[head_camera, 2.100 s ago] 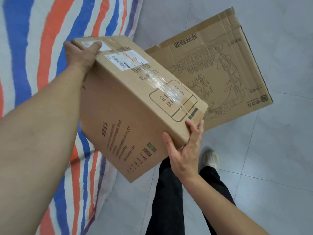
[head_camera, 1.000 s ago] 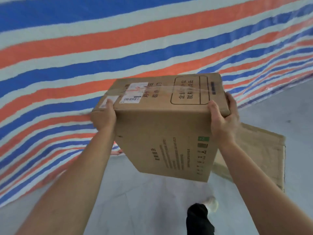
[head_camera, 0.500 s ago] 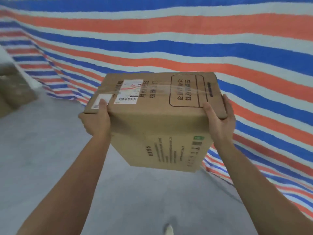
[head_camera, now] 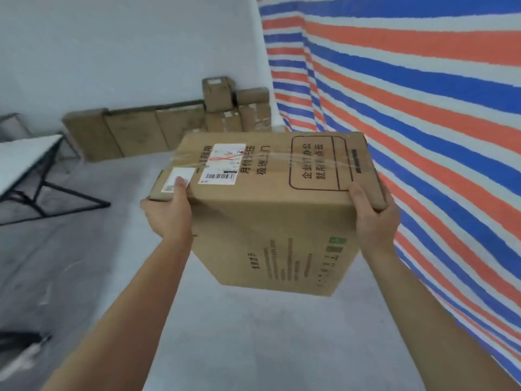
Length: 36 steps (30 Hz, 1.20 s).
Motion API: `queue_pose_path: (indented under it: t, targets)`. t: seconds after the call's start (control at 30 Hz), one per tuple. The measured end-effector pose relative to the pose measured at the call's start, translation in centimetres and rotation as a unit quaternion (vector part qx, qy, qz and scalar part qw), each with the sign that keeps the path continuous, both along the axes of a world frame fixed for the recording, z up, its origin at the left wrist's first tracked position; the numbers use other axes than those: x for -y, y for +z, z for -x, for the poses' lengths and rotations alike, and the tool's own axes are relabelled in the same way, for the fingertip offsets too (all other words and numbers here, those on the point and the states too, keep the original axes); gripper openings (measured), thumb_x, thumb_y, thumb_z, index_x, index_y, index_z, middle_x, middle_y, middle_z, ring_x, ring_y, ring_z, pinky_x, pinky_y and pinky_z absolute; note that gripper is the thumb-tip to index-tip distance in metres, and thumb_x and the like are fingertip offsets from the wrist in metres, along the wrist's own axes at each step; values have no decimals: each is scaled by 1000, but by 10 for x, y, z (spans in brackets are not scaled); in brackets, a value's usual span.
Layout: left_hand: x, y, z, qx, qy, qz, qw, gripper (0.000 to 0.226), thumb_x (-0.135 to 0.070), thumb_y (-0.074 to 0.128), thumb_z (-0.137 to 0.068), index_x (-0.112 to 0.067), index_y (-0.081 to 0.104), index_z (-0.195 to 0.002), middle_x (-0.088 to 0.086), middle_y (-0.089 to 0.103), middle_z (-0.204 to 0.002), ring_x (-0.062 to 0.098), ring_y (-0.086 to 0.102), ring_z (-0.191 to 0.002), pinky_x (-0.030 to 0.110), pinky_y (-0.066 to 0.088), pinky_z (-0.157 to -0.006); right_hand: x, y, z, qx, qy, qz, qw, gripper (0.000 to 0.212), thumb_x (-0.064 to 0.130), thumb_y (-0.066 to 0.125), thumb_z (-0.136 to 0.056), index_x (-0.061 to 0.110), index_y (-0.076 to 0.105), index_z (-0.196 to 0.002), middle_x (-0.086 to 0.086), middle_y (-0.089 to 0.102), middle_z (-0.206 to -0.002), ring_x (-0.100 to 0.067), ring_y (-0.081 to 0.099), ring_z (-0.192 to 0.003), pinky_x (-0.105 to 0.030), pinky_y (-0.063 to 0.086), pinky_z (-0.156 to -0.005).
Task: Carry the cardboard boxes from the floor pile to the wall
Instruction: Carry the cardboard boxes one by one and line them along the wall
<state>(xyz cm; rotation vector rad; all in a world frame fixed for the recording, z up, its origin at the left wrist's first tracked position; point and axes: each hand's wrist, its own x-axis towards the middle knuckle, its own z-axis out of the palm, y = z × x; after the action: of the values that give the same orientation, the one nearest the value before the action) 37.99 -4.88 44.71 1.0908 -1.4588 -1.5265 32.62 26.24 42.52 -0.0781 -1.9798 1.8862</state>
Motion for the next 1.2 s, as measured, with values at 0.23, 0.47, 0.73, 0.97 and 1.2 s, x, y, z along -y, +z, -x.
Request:
queue_pose_path:
  t: [0.23,0.47,0.73,0.97,1.2]
  targets:
    - [170,17,28,-21,160,8,987,62,-55,71,-79,-14,45,-116,-3,55,-110,17,55,-99,30,44,-81,198,26,112,4,187,13,982,32,46,70,-91,56,55,-118,39,60,-111,9,59,-108,-16,48,-87]
    - [327,19,117,-15,211,6,977,66,-60,71,-75,-17,46,-119,3,60,-122,26,57,-114,40,49,-94,370,19,227,19,247,26,969,45,51,68,-89,42,57,-132,29,61,-118,1,59,-109,-20,47,-83]
    - [432,29,291,-21,160,3,987,73,-59,73,-75,-16,44,-126,3,58,-127,25,54,-118,34,46,-91,461,22,370,53,189,34,980,33,47,68,-91,49,56,-121,31,58,-114,3,56,-107,-18,43,-81]
    - [496,0,458,1,132,-13,991,71,-54,73,-79,-15,44,-130,7,57,-131,29,54,-120,34,43,-87,525,3,525,55,174,34,983,22,41,69,-92,53,54,-102,33,55,-106,4,55,-99,-17,42,-80]
    - [586,6,584,15,163,-15,986,66,-53,73,-81,-13,47,-127,7,59,-129,29,55,-119,33,42,-84,625,1,686,85,222,27,971,37,52,70,-88,40,60,-121,28,60,-112,0,57,-105,-36,48,-100]
